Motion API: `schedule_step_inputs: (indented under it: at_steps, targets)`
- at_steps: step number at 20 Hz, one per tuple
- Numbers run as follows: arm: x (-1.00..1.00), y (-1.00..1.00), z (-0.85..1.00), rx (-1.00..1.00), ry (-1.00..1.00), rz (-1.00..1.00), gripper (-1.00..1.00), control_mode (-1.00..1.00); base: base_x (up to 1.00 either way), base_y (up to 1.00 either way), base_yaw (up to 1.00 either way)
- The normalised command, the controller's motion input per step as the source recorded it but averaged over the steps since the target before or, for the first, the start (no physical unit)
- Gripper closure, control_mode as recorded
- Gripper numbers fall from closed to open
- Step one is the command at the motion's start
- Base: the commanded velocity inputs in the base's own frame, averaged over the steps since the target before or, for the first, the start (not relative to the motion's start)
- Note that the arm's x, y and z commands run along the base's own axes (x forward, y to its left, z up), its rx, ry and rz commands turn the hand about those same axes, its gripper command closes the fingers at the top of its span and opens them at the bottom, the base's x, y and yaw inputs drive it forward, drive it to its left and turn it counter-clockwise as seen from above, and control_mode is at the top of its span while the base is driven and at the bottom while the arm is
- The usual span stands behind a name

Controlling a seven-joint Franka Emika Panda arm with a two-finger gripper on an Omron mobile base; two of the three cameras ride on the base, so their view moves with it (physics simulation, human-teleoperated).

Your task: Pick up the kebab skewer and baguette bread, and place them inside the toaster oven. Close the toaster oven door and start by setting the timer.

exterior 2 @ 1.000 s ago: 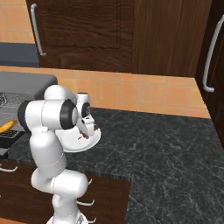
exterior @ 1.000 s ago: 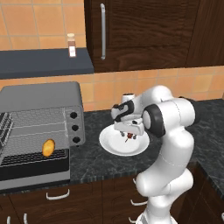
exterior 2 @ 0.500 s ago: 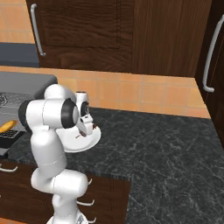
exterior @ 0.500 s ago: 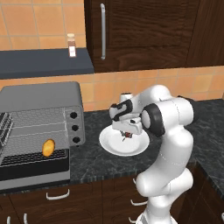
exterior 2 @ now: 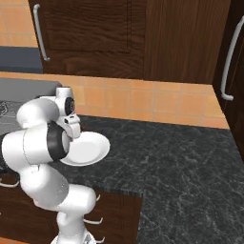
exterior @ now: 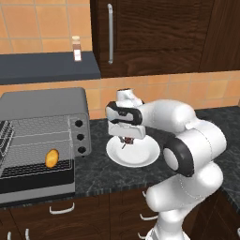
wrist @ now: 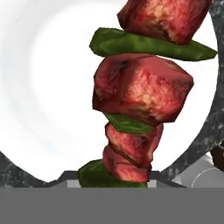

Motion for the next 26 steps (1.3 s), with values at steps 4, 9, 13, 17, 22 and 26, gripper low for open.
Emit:
schedule_step_inputs:
  at_steps: [4, 9, 13, 17, 22, 26]
  targets:
    - [-0.94, 0.89, 0.56, 0.08, 0.02, 0.18, 1.0, -1.0, 0.0, 0.0, 0.0]
    - [-1.0, 0.84, 0.09, 0.03, -0.01, 0.15, 1.0, -1.0, 0.0, 0.0, 0.0]
    - [-0.72, 0.96, 0.15, 0.0, 0.0, 0.11, 1.0, -1.0, 0.0, 0.0, 0.0]
    - [-0.07, 1.0, 0.28, 0.0, 0.0, 0.22, 1.0, -1.0, 0.0, 0.0, 0.0]
    - [0.02, 1.0, 0.41, 0.0, 0.05, 0.26, 1.0, -1.0, 0.0, 0.0, 0.0]
    - [0.15, 1.0, 0.01, 0.0, -0.03, 0.21, 1.0, -1.0, 0.0, 0.0, 0.0]
